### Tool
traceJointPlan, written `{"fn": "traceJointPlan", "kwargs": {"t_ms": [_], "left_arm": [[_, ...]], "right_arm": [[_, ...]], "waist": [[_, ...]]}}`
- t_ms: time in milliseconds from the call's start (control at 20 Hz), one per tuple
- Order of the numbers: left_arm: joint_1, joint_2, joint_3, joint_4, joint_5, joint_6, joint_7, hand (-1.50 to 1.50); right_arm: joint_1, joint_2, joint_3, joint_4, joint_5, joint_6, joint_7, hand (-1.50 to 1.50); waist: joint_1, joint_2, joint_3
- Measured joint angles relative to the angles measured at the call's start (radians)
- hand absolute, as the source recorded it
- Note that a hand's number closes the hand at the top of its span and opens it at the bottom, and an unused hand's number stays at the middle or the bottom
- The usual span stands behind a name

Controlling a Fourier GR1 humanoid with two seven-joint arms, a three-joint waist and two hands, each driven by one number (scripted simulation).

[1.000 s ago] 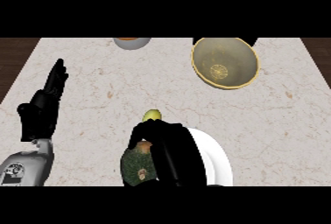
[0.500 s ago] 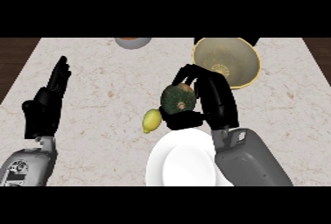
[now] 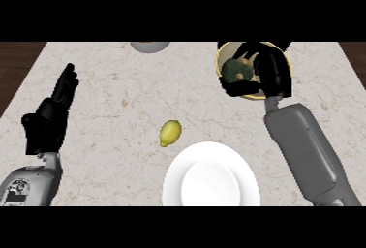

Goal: Pick the squash from the plate and place it in the bowl

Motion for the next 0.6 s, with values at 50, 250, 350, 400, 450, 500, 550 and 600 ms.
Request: {"fn": "traceJointPlan", "kwargs": {"t_ms": [50, 250, 350, 400, 450, 500, 550, 600], "left_arm": [[-0.003, -0.002, -0.001, 0.000, 0.001, -0.002, 0.001, 0.00], [-0.010, -0.005, -0.003, 0.009, -0.002, -0.006, -0.009, 0.00], [-0.022, 0.000, -0.002, 0.006, 0.001, -0.015, 0.000, 0.00], [-0.031, -0.006, -0.009, 0.007, -0.003, -0.012, 0.004, 0.00], [-0.032, -0.002, -0.004, 0.006, 0.002, -0.019, 0.004, 0.00], [-0.034, -0.006, -0.007, 0.013, -0.003, -0.016, -0.004, 0.00], [-0.032, -0.007, -0.007, 0.016, -0.001, -0.018, -0.012, 0.00], [-0.037, -0.011, -0.011, 0.017, -0.004, -0.017, -0.009, 0.00]], "right_arm": [[-0.022, -0.012, -0.009, 0.052, 0.018, -0.016, -0.020, 1.50], [-0.105, -0.054, -0.064, 0.269, 0.066, -0.102, -0.108, 1.50], [-0.151, -0.065, -0.087, 0.377, 0.085, -0.148, -0.148, 1.50], [-0.175, -0.072, -0.100, 0.430, 0.087, -0.163, -0.171, 1.50], [-0.188, -0.077, -0.114, 0.479, 0.088, -0.182, -0.195, 1.50], [-0.200, -0.081, -0.128, 0.525, 0.086, -0.198, -0.218, 1.50], [-0.214, -0.089, -0.148, 0.564, 0.071, -0.194, -0.243, 1.50], [-0.232, -0.089, -0.167, 0.600, 0.056, -0.187, -0.251, 1.50]], "waist": [[0.003, 0.001, 0.000], [0.017, 0.006, 0.000], [0.025, 0.010, 0.001], [0.028, 0.011, 0.001], [0.032, 0.013, 0.001], [0.034, 0.015, 0.001], [0.037, 0.016, 0.001], [0.040, 0.018, 0.002]]}}
